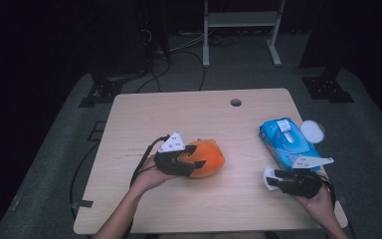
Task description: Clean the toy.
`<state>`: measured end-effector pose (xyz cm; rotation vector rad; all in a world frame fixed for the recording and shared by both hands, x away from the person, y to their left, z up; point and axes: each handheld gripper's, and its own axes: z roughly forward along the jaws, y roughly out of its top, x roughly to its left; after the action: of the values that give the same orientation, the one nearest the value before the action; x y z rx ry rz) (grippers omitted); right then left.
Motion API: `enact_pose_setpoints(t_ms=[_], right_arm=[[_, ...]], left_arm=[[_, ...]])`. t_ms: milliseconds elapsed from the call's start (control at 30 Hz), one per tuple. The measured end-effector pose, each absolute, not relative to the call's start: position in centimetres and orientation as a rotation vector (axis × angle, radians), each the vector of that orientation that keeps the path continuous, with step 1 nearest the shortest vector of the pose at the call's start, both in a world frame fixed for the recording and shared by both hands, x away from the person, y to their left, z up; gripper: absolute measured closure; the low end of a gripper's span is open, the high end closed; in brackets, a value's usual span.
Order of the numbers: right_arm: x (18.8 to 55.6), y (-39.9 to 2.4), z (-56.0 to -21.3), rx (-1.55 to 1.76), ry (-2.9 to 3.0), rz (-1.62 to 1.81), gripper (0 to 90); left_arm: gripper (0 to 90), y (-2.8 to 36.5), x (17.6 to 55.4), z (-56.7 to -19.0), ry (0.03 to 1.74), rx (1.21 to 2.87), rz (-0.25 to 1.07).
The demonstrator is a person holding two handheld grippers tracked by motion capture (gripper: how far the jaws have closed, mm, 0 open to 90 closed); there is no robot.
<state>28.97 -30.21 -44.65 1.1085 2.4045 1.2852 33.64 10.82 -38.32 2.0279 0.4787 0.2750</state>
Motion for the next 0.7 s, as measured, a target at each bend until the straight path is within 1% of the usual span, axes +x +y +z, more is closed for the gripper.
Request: enact_pose_setpoints(t_ms=[200, 400, 467, 500, 533, 700], right_arm=[[29.0, -30.0, -44.6, 1.099, 2.416, 1.276, 55.9], [28.8, -30.0, -44.3, 1.090, 2.403, 1.283, 51.8], [28.6, -29.9, -44.1, 1.070, 2.396, 1.250, 51.8], [28.6, -29.8, -43.9, 1.073, 2.410, 1.246, 53.6], [28.6, -29.8, -43.9, 1.073, 2.410, 1.246, 53.6], [28.6, -29.8, -43.4, 1.070, 2.424, 1.258, 51.5]], left_arm=[[35.0, 11.7, 33.5, -38.3, 0.491, 2.033, 0.297], [32.7, 12.1, 33.2, -38.1, 0.497, 2.027, 0.305], [31.3, 12.2, 33.2, -38.1, 0.499, 2.025, 0.308], [31.1, 12.3, 33.2, -38.2, 0.501, 2.026, 0.311], [30.8, 12.3, 33.2, -38.2, 0.501, 2.026, 0.311], [30.0, 12.7, 33.2, -38.2, 0.511, 2.023, 0.318]])
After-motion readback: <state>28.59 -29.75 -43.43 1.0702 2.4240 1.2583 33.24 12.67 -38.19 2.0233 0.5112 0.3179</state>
